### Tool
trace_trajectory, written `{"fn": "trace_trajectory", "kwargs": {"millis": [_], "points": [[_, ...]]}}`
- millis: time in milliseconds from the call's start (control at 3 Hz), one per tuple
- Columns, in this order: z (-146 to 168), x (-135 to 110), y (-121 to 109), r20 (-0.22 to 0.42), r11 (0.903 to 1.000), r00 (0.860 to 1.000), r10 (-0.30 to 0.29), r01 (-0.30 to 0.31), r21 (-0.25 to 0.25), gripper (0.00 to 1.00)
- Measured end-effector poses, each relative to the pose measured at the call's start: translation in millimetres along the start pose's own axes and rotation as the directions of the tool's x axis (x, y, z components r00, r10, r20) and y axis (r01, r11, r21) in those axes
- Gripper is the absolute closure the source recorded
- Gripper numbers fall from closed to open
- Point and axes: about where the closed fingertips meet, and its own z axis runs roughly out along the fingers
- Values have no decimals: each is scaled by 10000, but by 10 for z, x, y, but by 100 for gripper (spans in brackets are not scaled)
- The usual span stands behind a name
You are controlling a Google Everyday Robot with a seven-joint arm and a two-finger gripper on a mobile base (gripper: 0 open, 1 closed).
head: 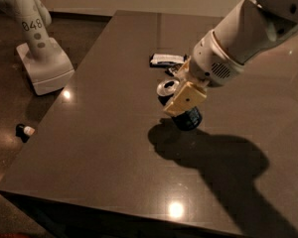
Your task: Knock pepsi can over
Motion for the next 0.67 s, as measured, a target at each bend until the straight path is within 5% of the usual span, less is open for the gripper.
{"fn": "trace_trajectory", "kwargs": {"millis": [333, 667], "points": [[5, 232, -89, -1588, 9986, 9860, -512, 527, 48, 85], [35, 419, -149, -2757, 9959, 9571, -888, 907, -60, 61]]}}
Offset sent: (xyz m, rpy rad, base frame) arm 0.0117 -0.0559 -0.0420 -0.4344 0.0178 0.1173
